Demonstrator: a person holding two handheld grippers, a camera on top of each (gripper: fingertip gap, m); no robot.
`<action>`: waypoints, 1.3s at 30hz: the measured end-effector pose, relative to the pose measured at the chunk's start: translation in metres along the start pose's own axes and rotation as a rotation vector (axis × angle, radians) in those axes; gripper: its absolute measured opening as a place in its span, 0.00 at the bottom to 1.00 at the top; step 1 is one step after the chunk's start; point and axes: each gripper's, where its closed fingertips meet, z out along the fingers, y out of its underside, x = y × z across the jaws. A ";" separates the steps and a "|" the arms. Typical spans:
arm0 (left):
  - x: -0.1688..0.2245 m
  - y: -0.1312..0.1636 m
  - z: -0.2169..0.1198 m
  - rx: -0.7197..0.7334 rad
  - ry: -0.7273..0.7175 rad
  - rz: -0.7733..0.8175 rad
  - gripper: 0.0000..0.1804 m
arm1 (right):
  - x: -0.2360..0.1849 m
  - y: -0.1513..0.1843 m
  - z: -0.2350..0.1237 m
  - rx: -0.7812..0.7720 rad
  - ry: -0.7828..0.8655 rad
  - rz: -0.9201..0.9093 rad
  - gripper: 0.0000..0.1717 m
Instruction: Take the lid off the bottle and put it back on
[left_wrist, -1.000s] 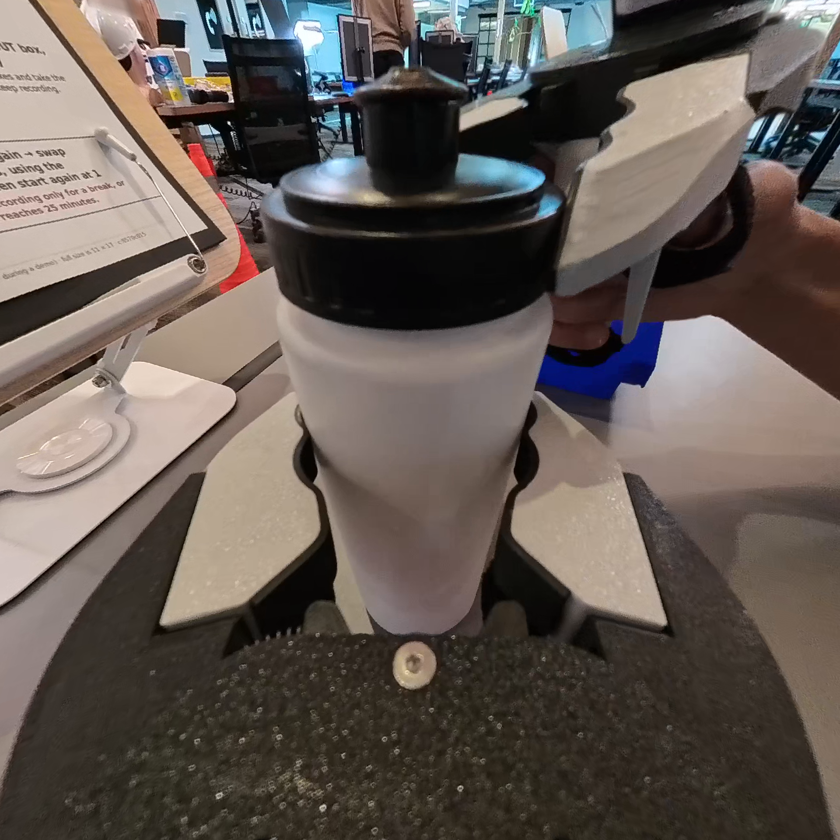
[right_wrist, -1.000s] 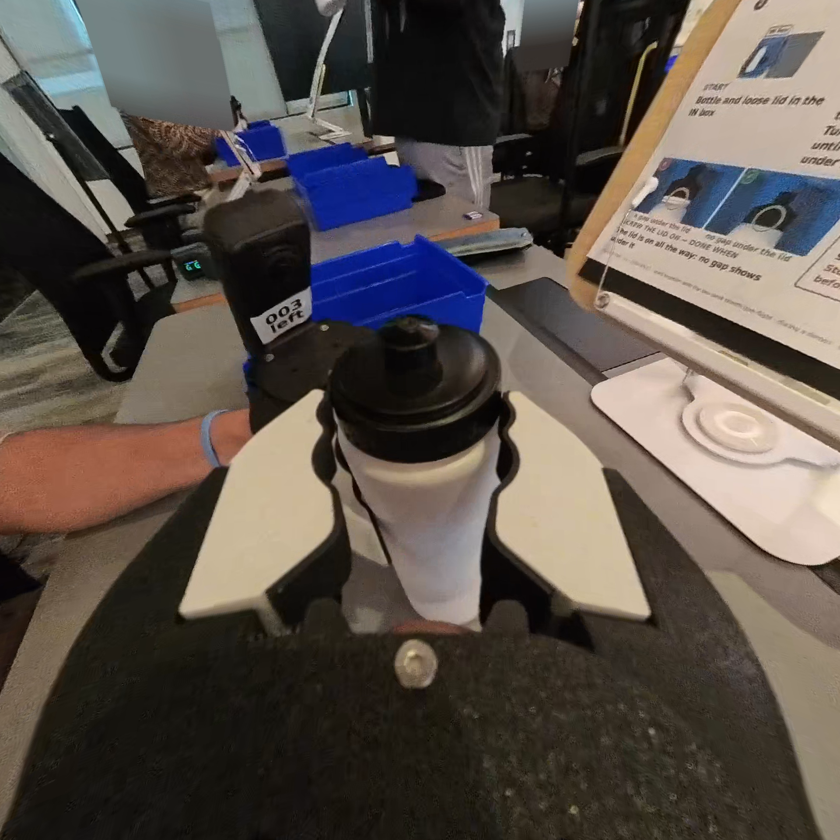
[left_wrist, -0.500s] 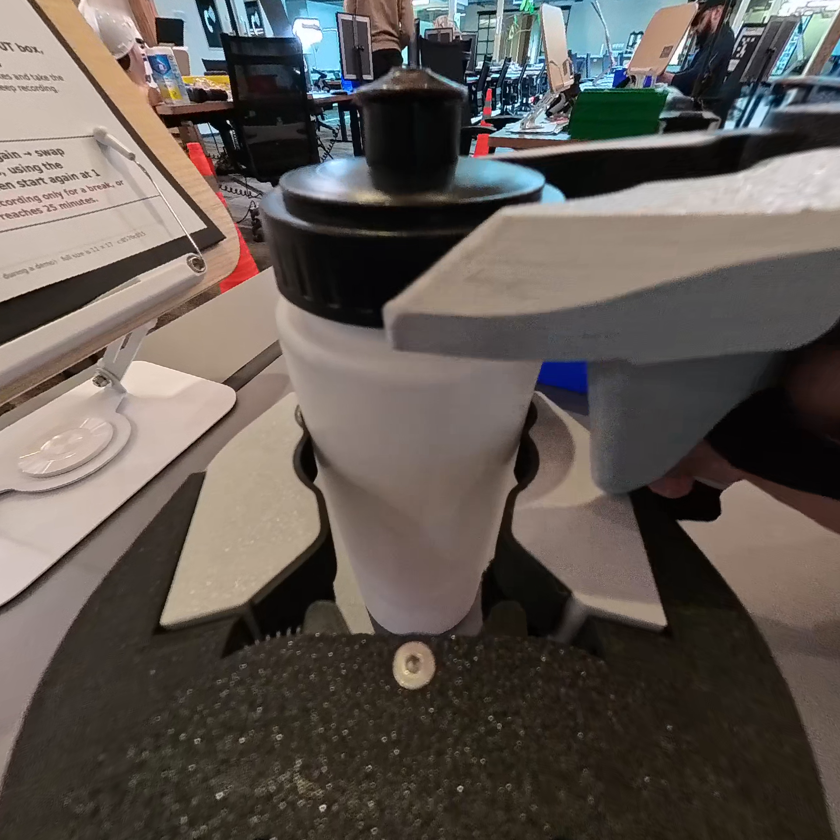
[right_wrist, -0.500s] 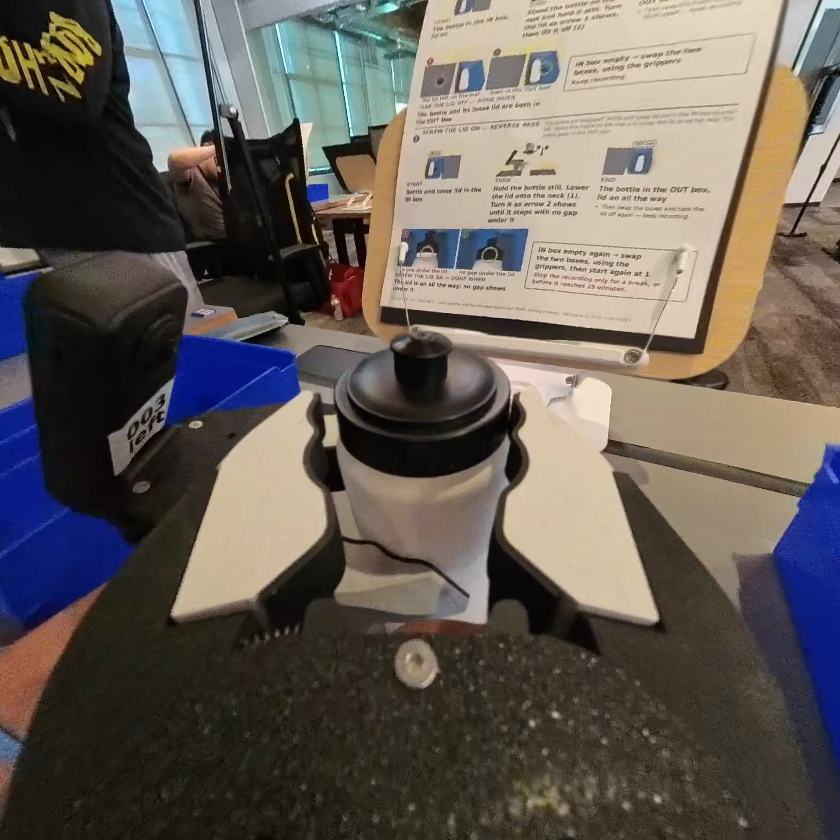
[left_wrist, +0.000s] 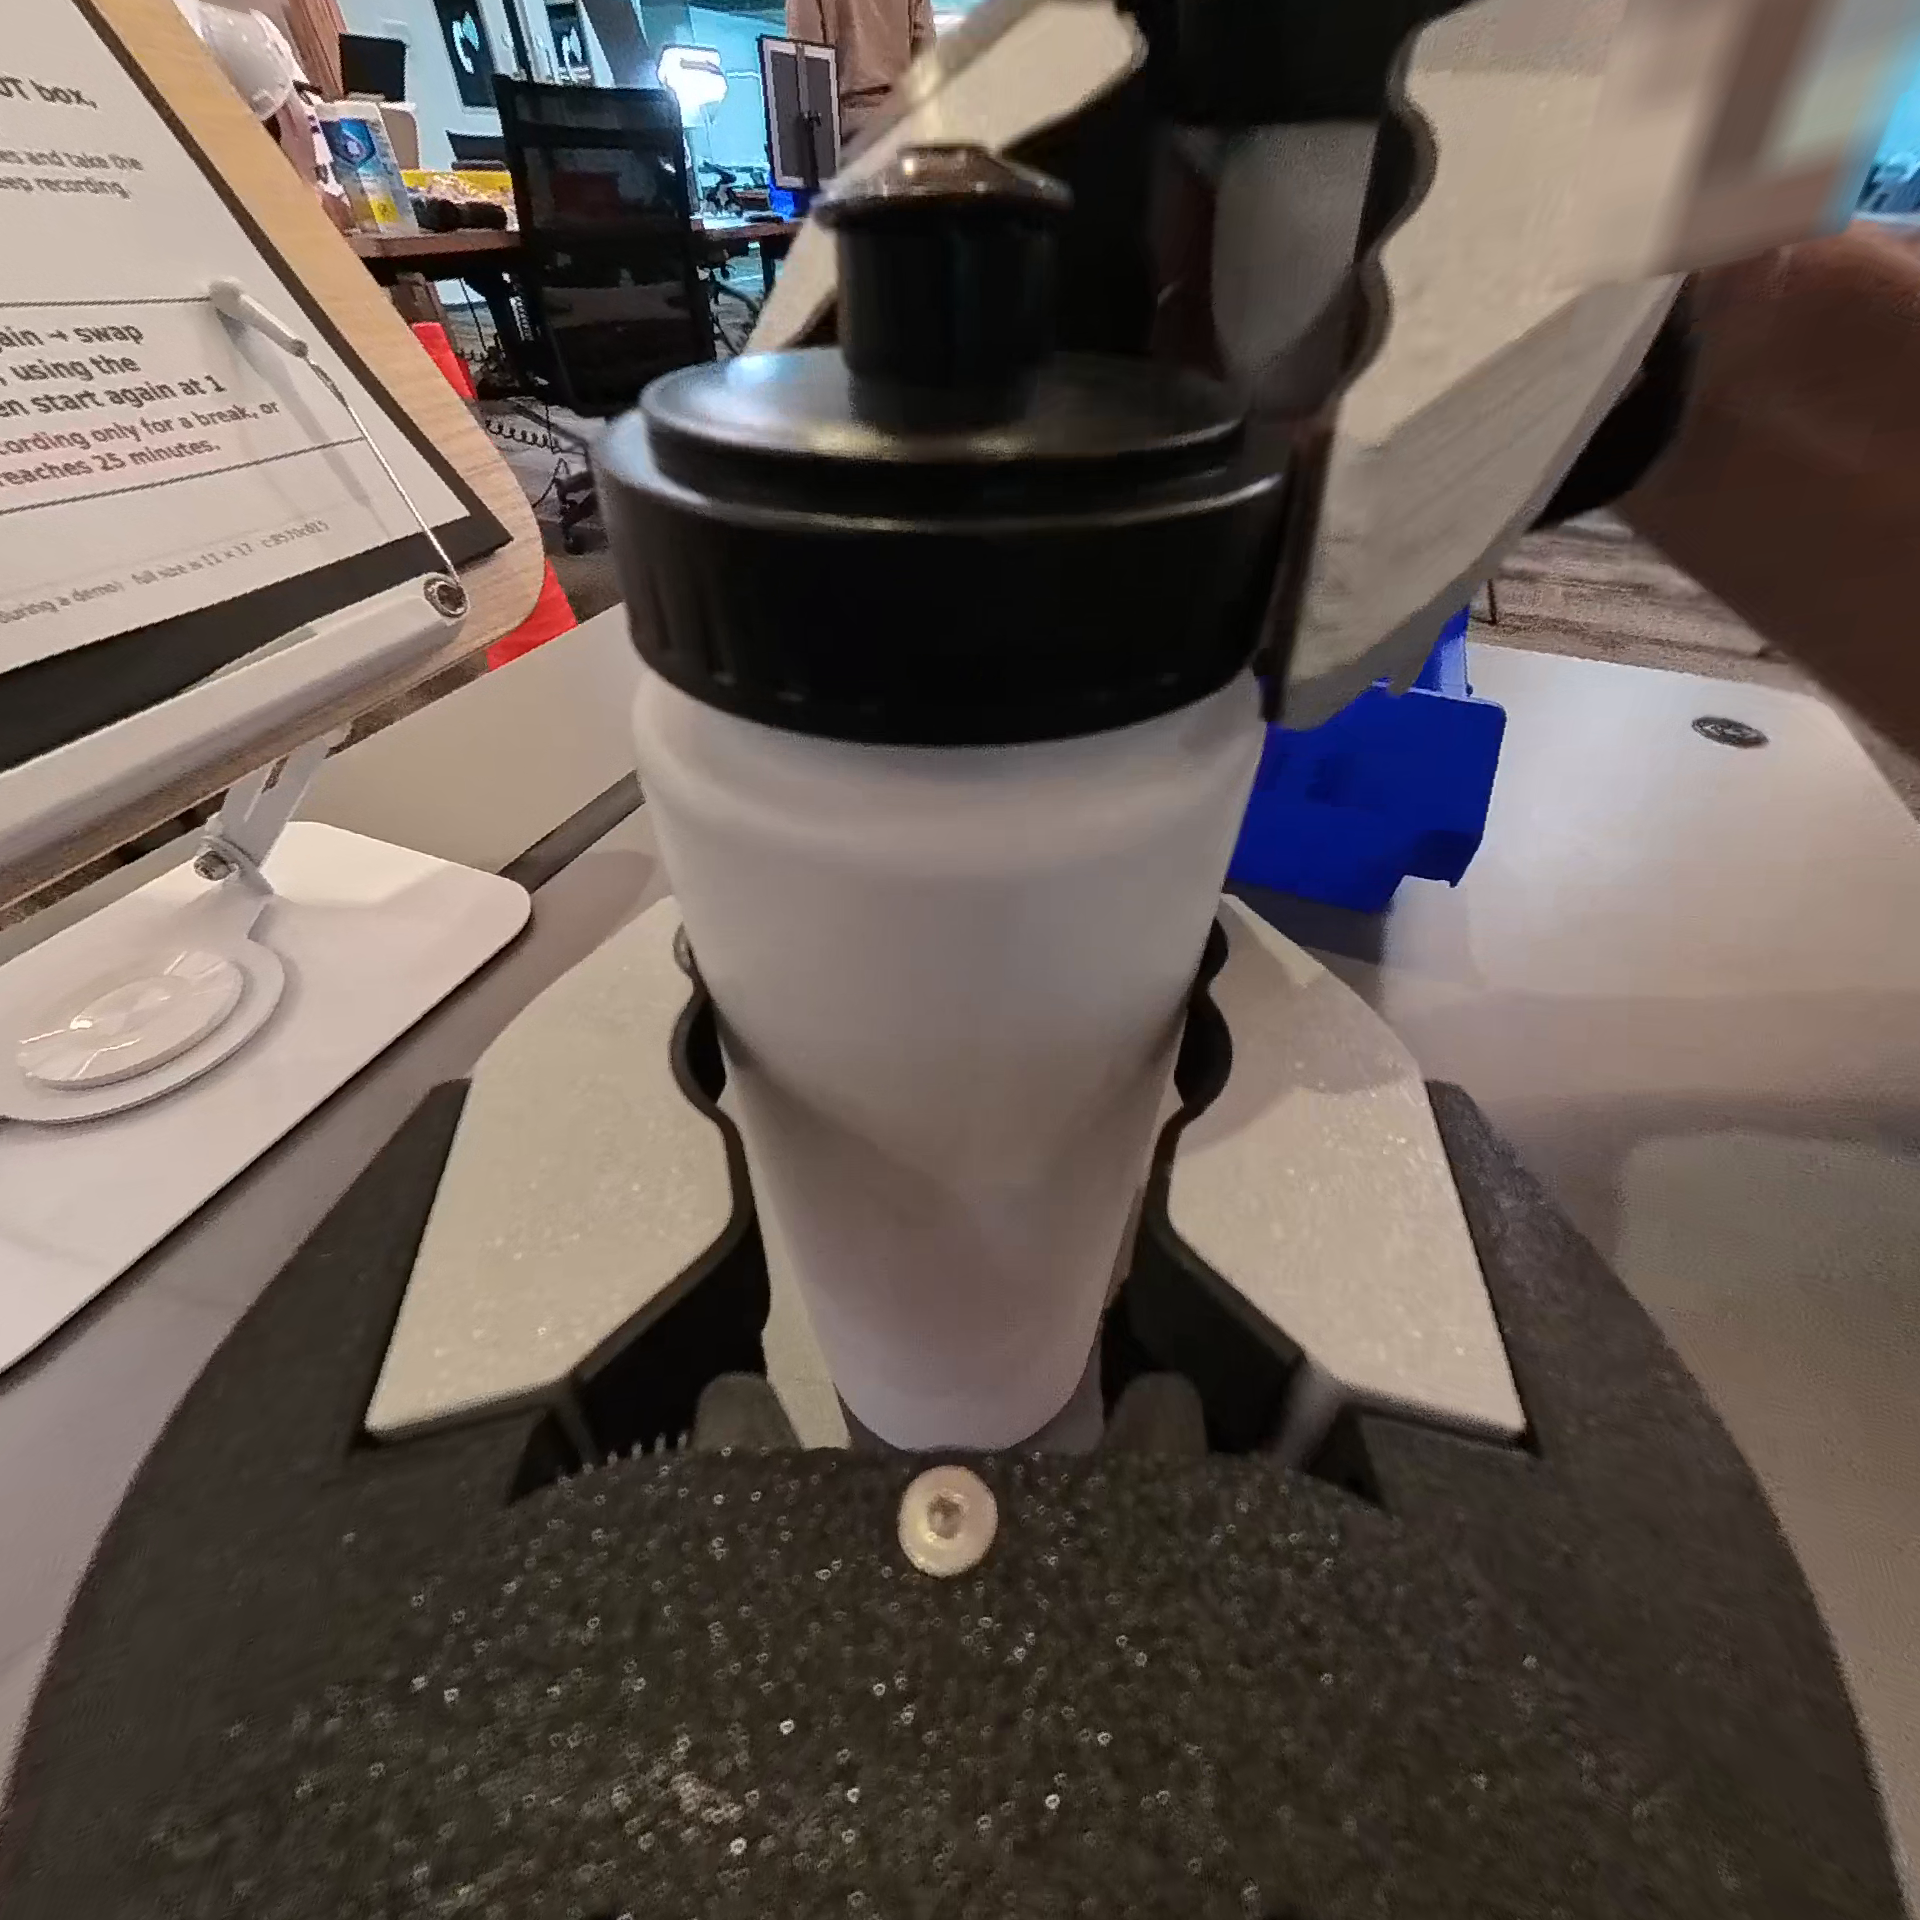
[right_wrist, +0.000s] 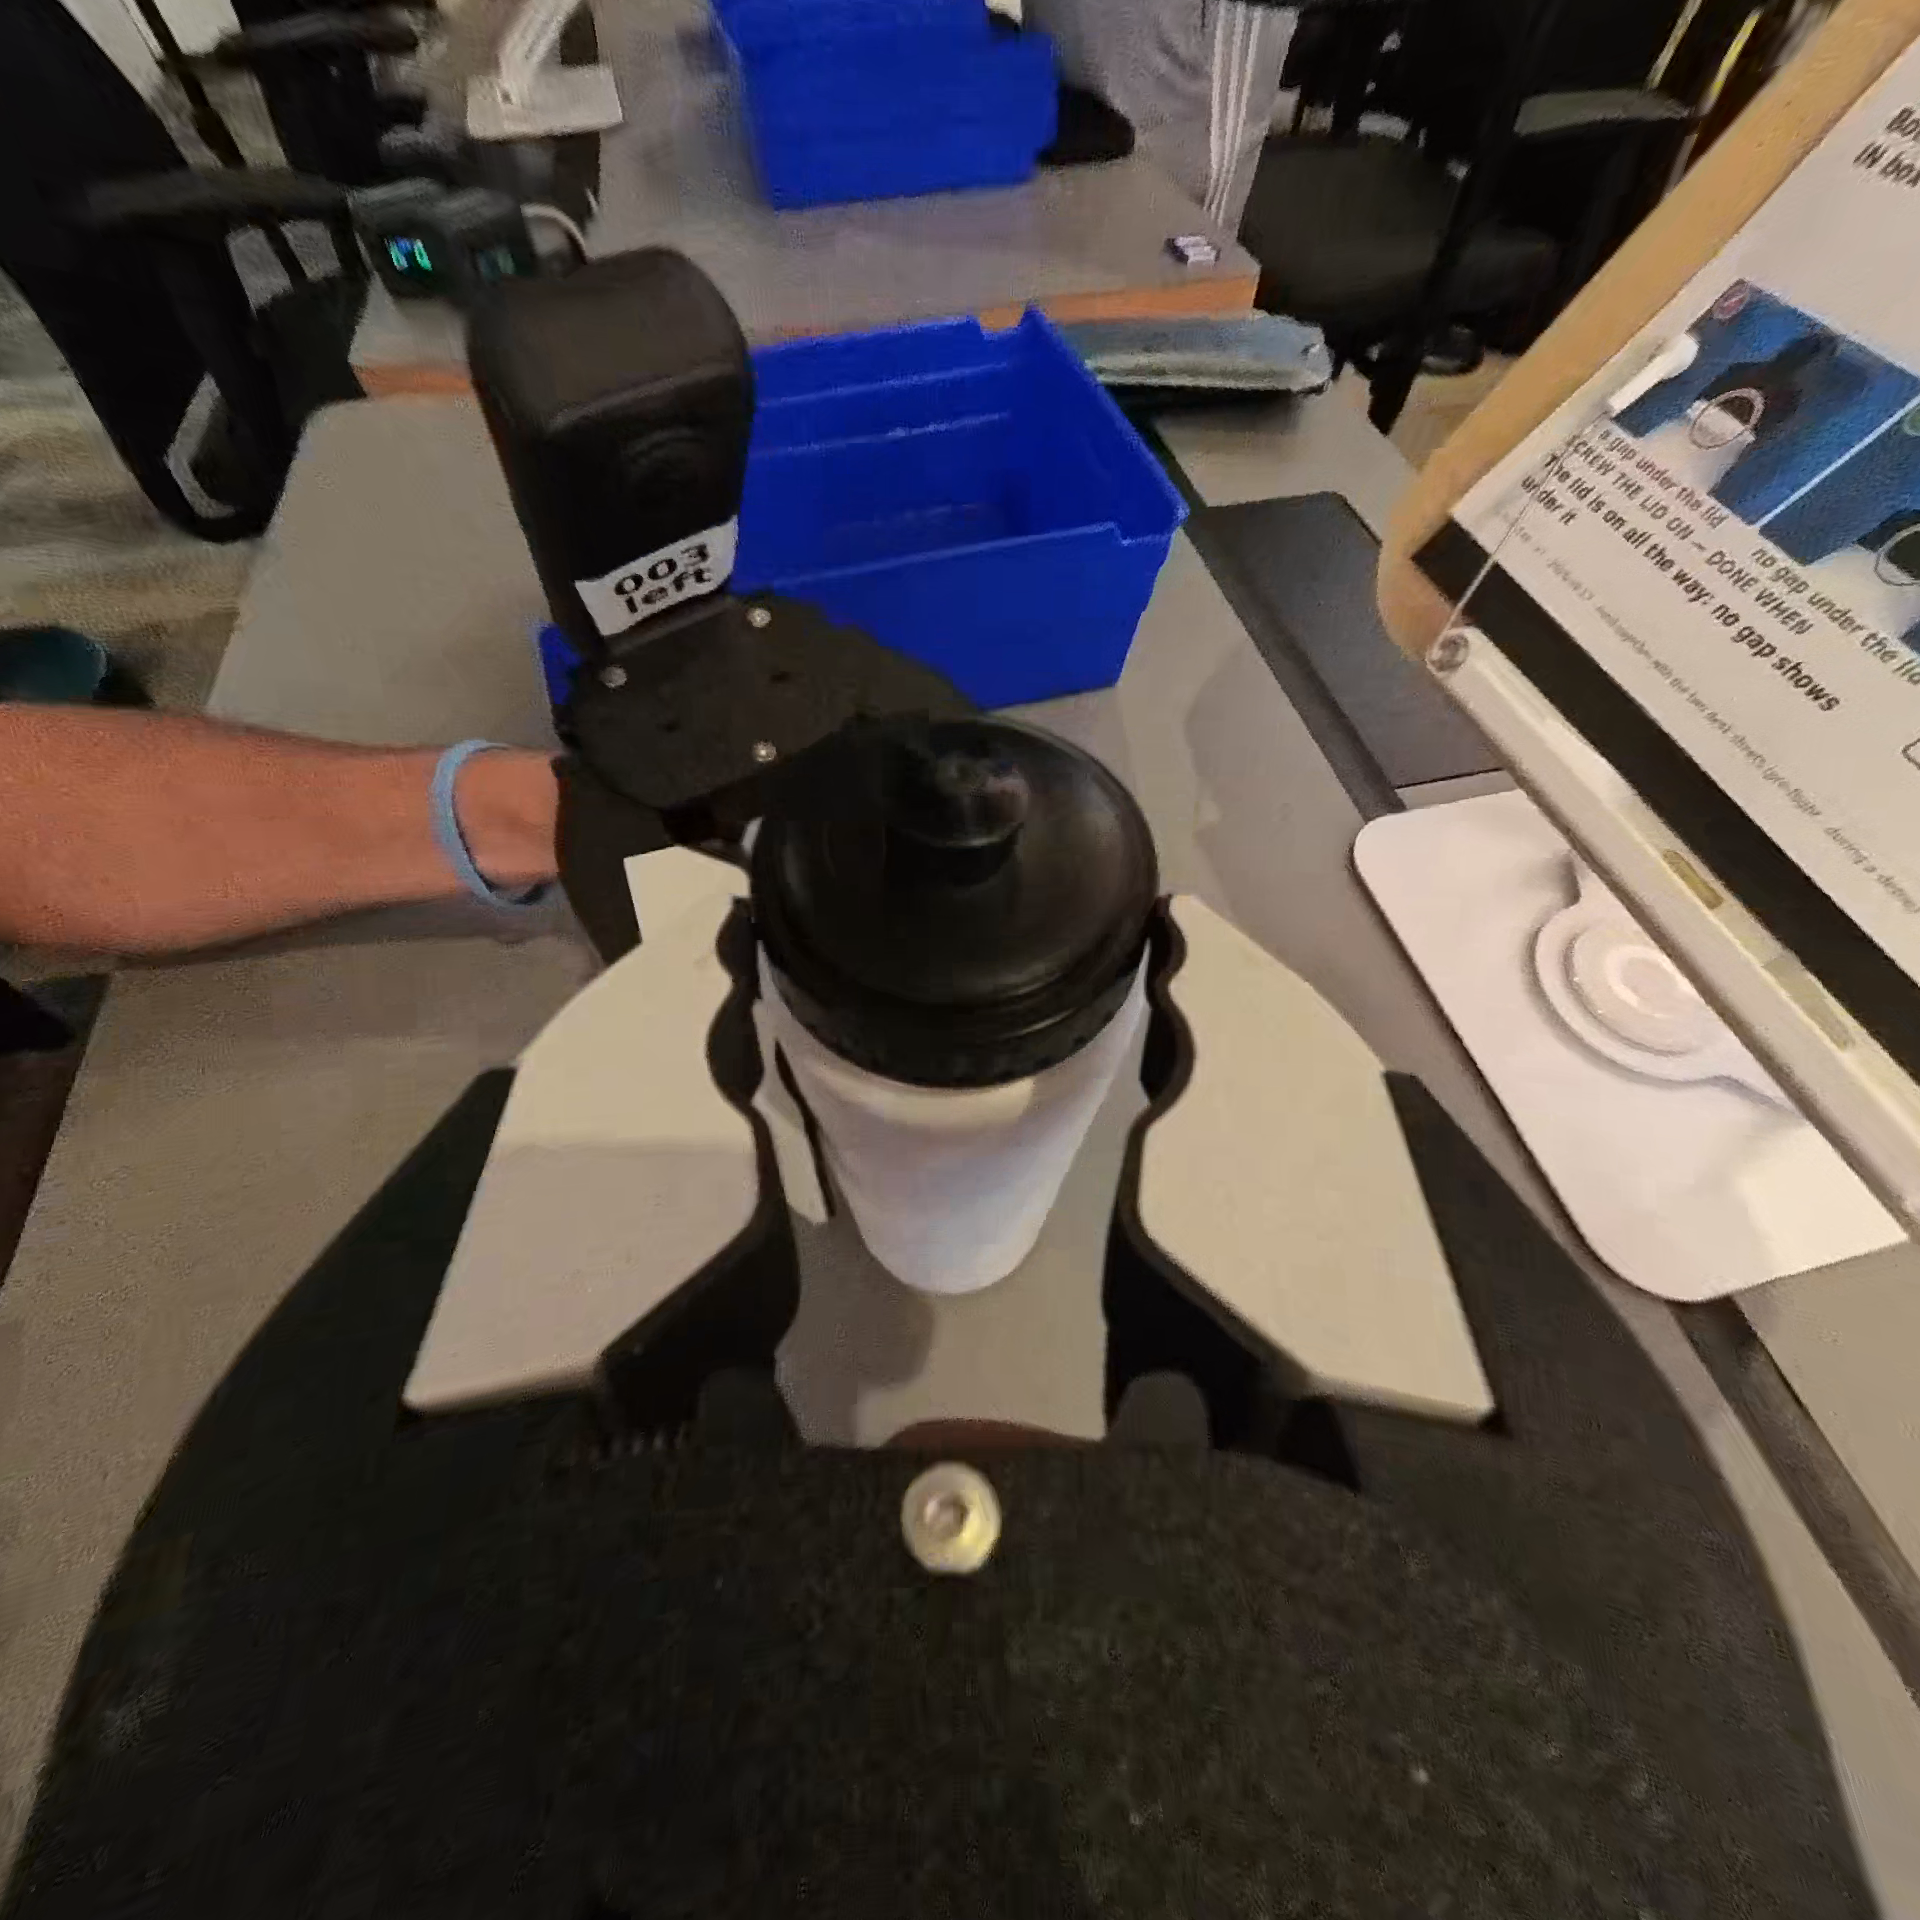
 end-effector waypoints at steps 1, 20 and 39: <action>0.000 0.000 0.000 -0.003 -0.001 0.000 0.48 | -0.002 0.000 -0.002 -0.043 0.000 -0.012 0.45; 0.002 0.000 0.000 -0.013 -0.013 0.008 0.48 | -0.010 -0.001 -0.011 -1.013 0.151 0.321 0.53; 0.002 0.001 -0.001 -0.010 0.008 0.002 0.48 | 0.015 -0.006 -0.019 -1.090 -0.068 -0.399 0.55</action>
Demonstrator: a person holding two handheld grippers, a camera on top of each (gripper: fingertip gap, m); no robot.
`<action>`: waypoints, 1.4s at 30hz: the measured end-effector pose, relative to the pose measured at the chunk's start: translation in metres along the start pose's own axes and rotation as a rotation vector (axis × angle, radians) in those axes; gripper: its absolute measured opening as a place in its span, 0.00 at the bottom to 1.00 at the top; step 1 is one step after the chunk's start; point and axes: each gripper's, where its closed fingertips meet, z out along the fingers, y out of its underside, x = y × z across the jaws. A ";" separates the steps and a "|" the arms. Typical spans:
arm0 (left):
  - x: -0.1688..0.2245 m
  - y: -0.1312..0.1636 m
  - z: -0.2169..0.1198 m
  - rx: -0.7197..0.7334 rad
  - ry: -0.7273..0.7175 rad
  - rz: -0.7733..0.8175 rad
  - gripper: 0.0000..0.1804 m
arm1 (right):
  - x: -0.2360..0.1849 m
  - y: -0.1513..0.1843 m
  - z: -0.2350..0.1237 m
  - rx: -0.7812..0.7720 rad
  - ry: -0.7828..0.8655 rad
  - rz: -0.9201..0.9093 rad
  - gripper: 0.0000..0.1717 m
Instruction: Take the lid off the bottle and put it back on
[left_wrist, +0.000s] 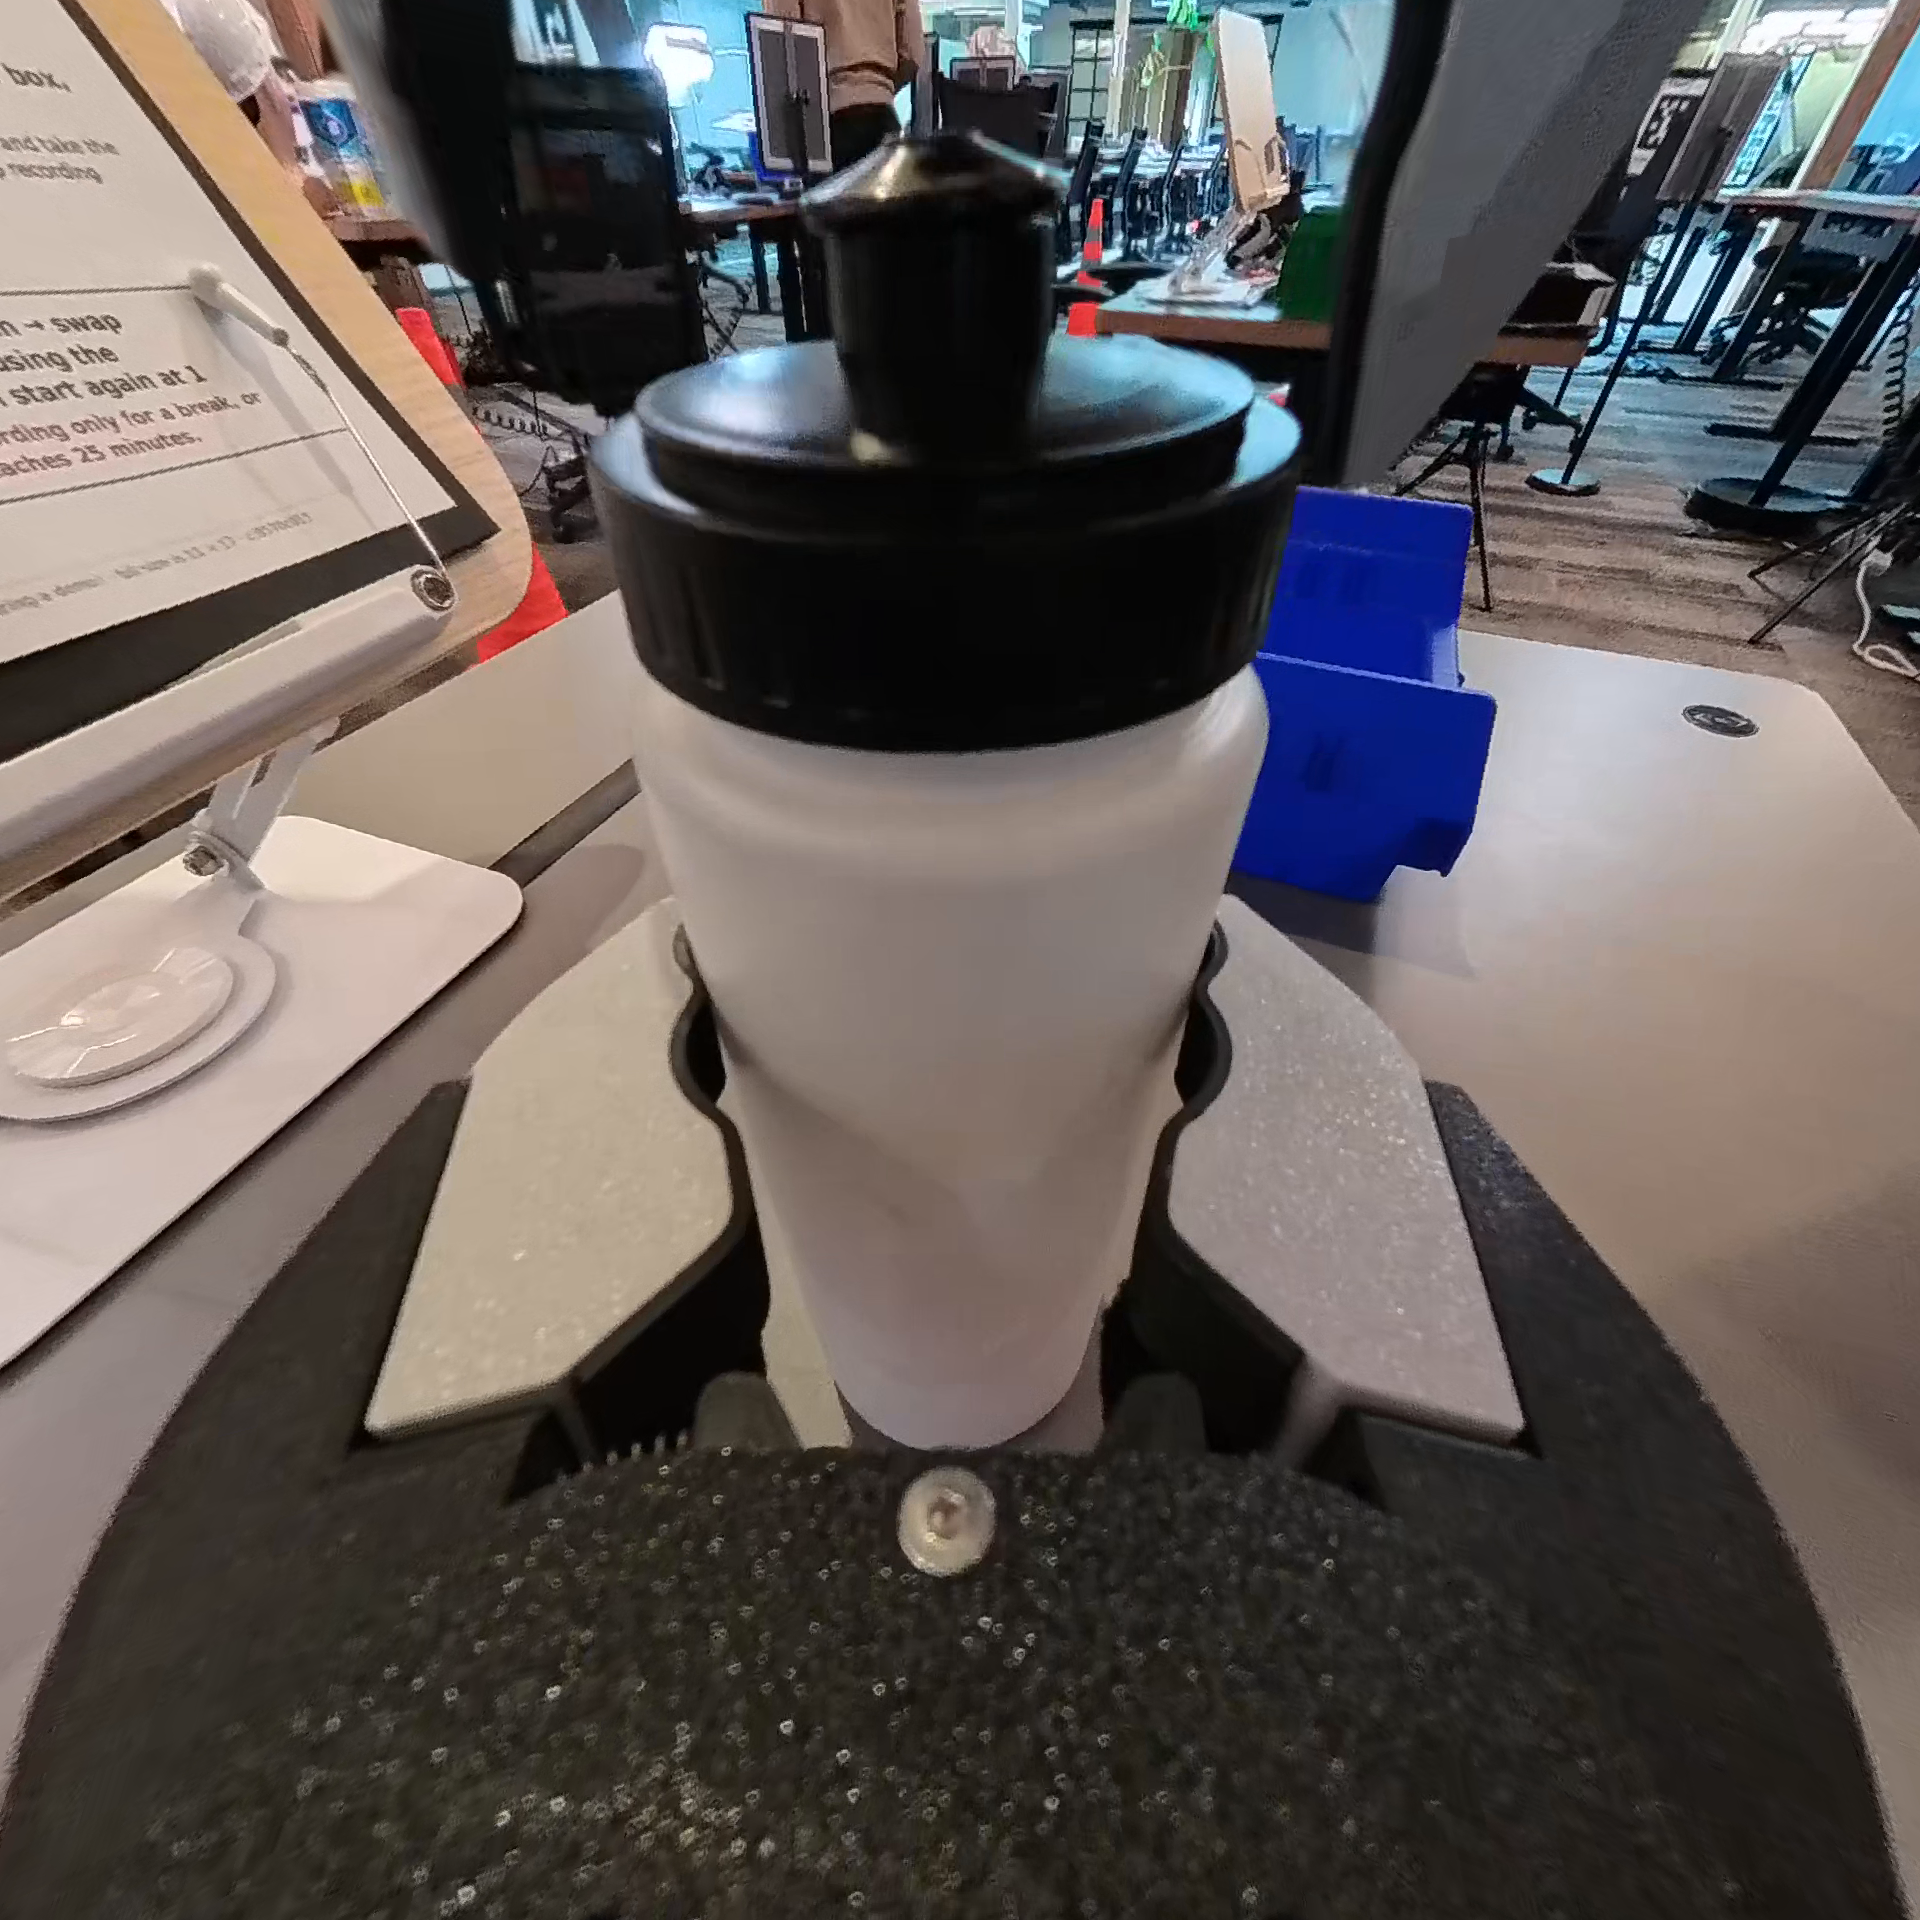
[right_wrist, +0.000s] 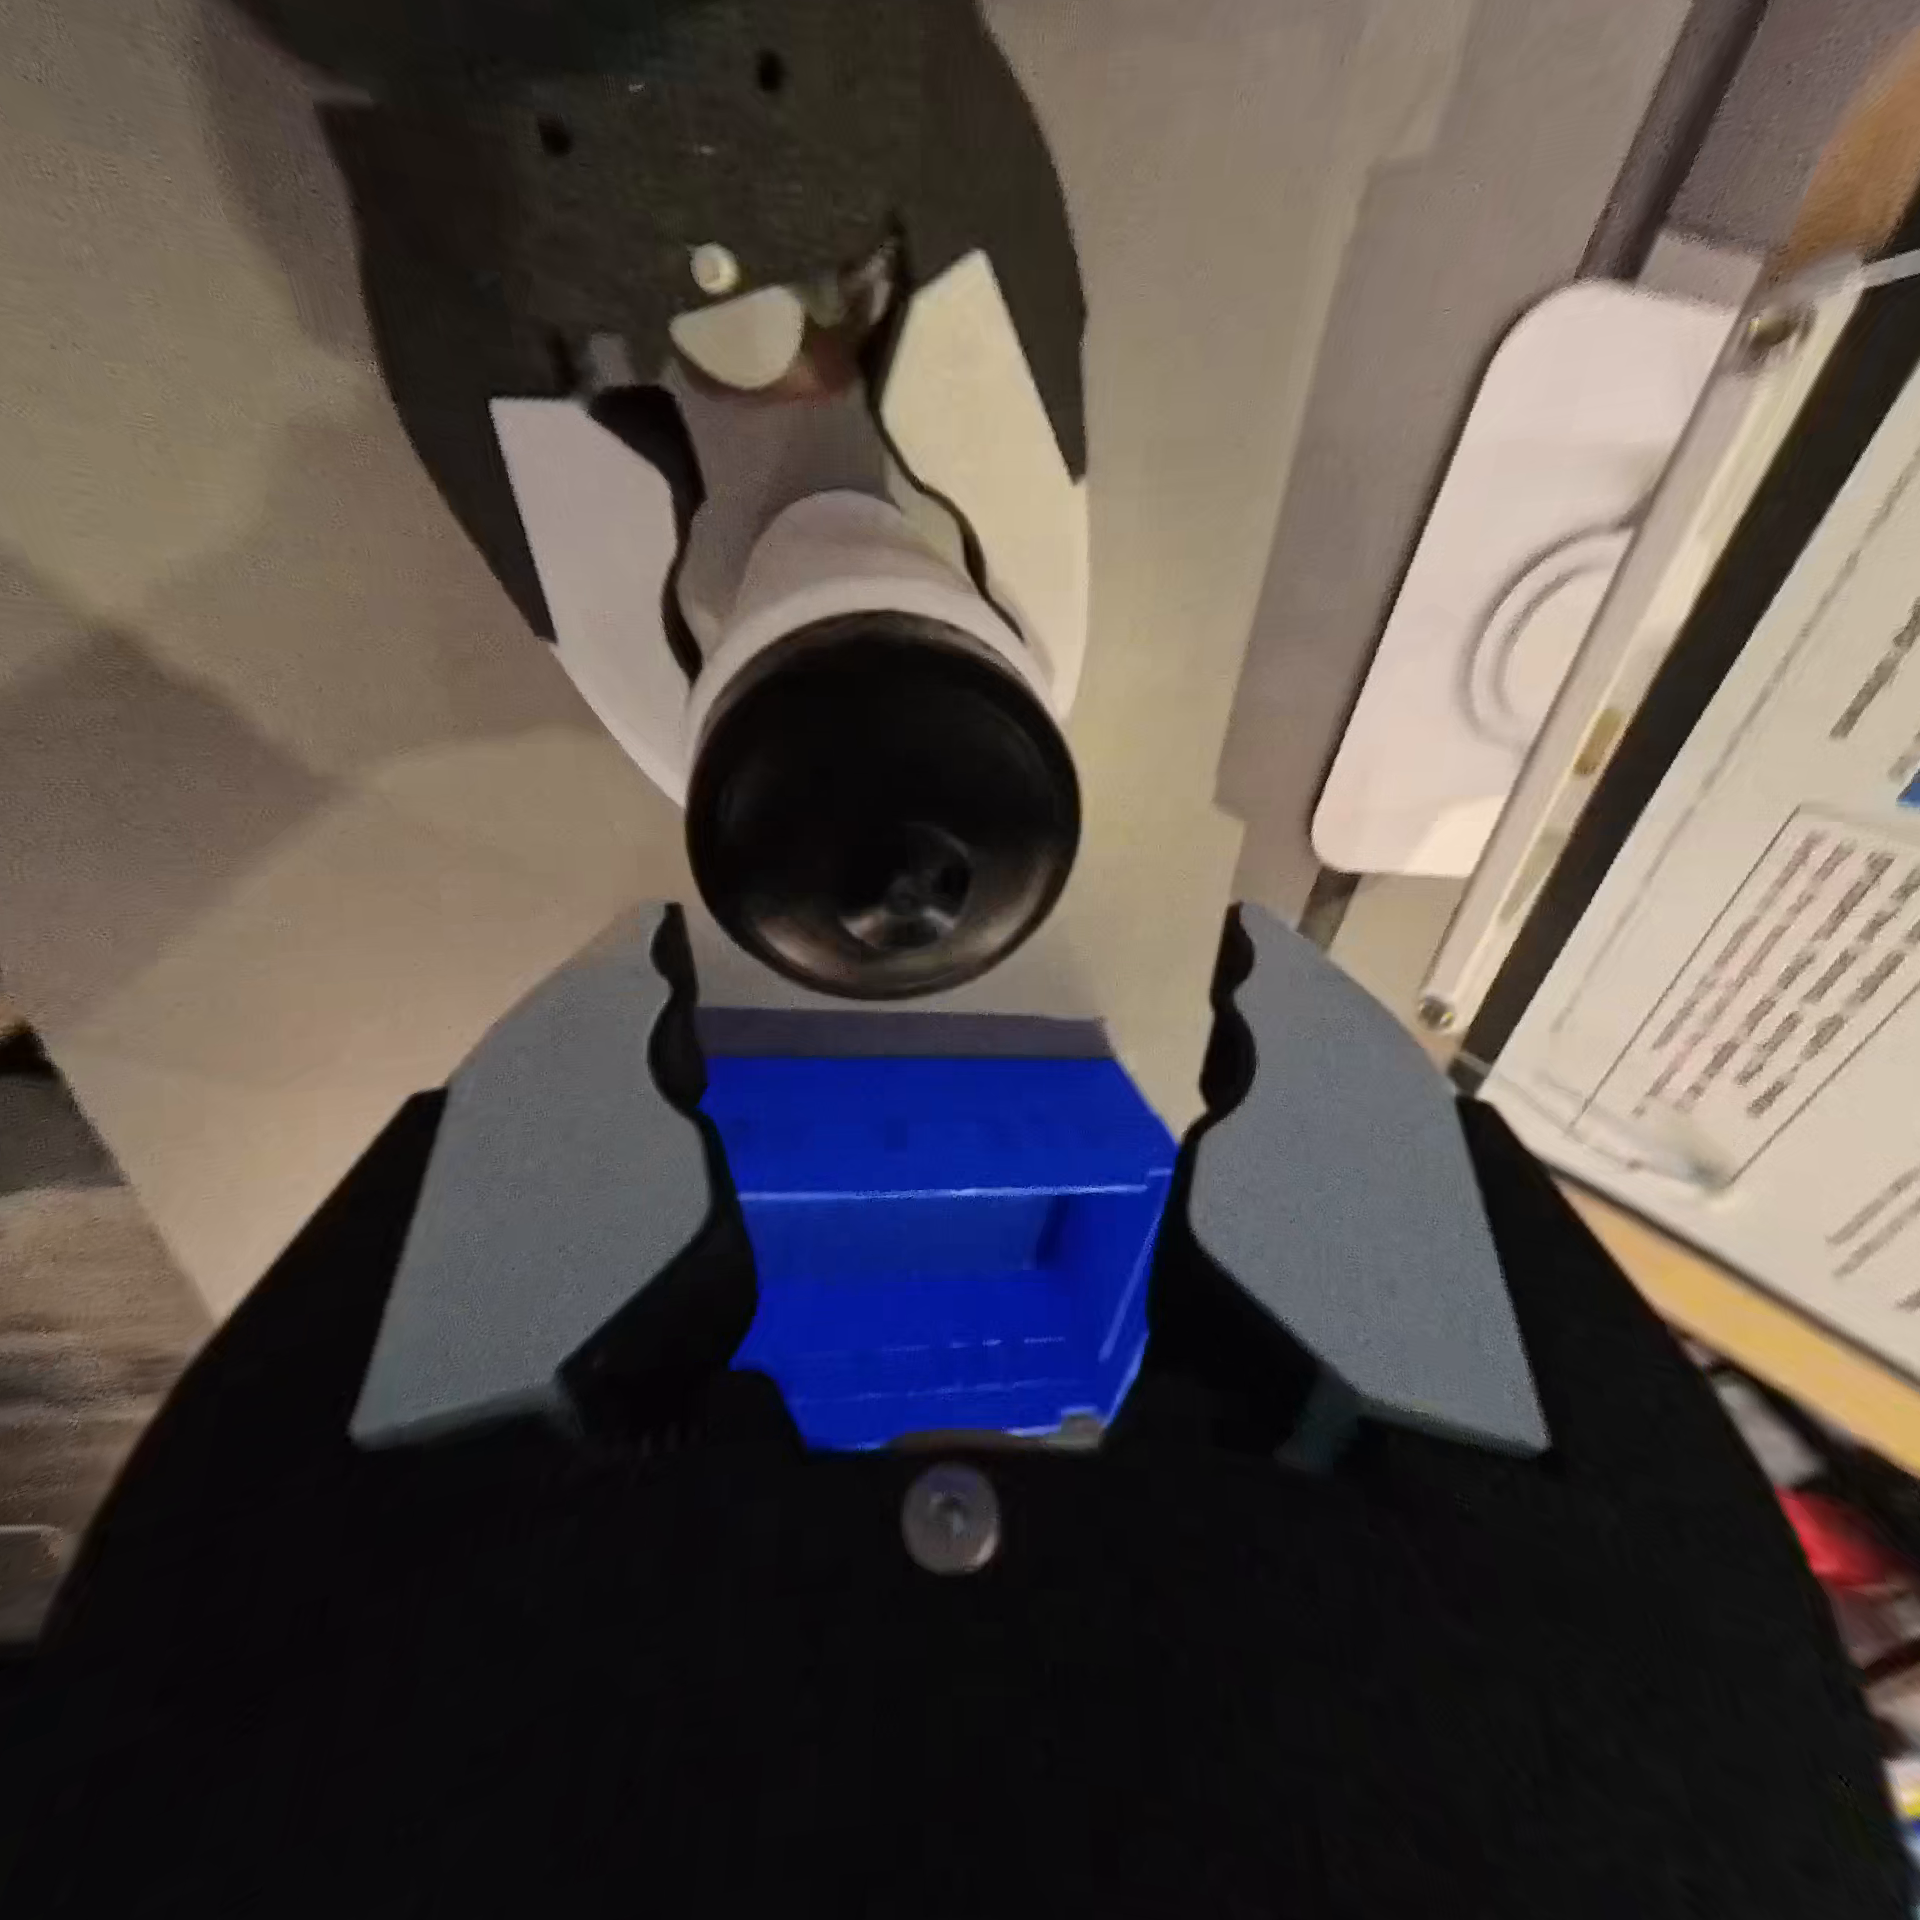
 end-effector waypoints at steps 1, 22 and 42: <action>0.001 0.000 0.000 0.000 0.000 0.003 0.48 | 0.000 0.001 -0.002 -0.006 -0.035 0.093 0.55; 0.003 0.000 0.002 -0.011 0.003 0.016 0.48 | -0.017 -0.009 0.013 0.035 -0.093 0.088 0.43; 0.002 0.000 0.002 -0.010 0.002 0.010 0.48 | -0.020 -0.021 0.002 0.131 -0.202 0.748 0.54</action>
